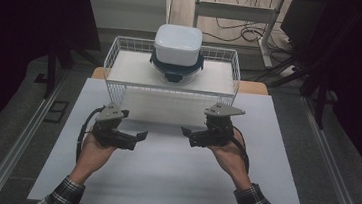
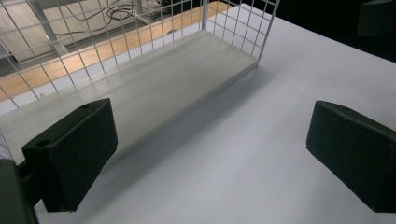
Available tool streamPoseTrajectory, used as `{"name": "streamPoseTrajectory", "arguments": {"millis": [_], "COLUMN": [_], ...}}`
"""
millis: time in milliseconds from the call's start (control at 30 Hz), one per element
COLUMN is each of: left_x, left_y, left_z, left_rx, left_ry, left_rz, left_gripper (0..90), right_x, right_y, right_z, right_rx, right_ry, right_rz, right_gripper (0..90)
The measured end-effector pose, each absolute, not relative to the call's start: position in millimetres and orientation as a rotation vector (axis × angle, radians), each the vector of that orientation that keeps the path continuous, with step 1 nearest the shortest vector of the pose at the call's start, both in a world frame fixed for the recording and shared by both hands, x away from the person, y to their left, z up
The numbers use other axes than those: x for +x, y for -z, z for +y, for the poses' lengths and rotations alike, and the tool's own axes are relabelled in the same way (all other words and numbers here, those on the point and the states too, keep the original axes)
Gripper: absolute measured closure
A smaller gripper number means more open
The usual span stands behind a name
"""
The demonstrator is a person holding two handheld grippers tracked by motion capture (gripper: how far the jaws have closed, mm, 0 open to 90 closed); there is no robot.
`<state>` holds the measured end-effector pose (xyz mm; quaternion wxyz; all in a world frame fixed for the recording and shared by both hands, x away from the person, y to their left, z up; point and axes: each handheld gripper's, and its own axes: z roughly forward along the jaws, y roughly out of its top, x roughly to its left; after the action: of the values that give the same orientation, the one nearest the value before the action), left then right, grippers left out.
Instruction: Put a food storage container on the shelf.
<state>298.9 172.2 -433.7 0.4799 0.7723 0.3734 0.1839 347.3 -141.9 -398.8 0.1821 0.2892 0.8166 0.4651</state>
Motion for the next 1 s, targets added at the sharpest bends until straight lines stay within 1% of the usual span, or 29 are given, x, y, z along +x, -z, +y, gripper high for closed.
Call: {"name": "streamPoseTrajectory", "arguments": {"millis": [300,667,1000], "left_x": [293,285,275], "left_y": [442,455,469], "left_z": [171,170,163], "left_rx": [1.896,1.892,1.913], "left_ry": [-0.468,-0.446,-0.458], "left_rz": [0.913,0.915,0.904], "left_gripper": [1.5,1.7,1.5], "right_x": [341,334,321], "right_y": [410,422,434], "right_z": [-147,-161,-170], "right_rx": [0.825,0.856,0.829], "right_ry": [-1.323,-1.355,-1.301], "right_rz": [2.305,2.288,2.293], "right_gripper": [0.0,0.0,0.0]}}
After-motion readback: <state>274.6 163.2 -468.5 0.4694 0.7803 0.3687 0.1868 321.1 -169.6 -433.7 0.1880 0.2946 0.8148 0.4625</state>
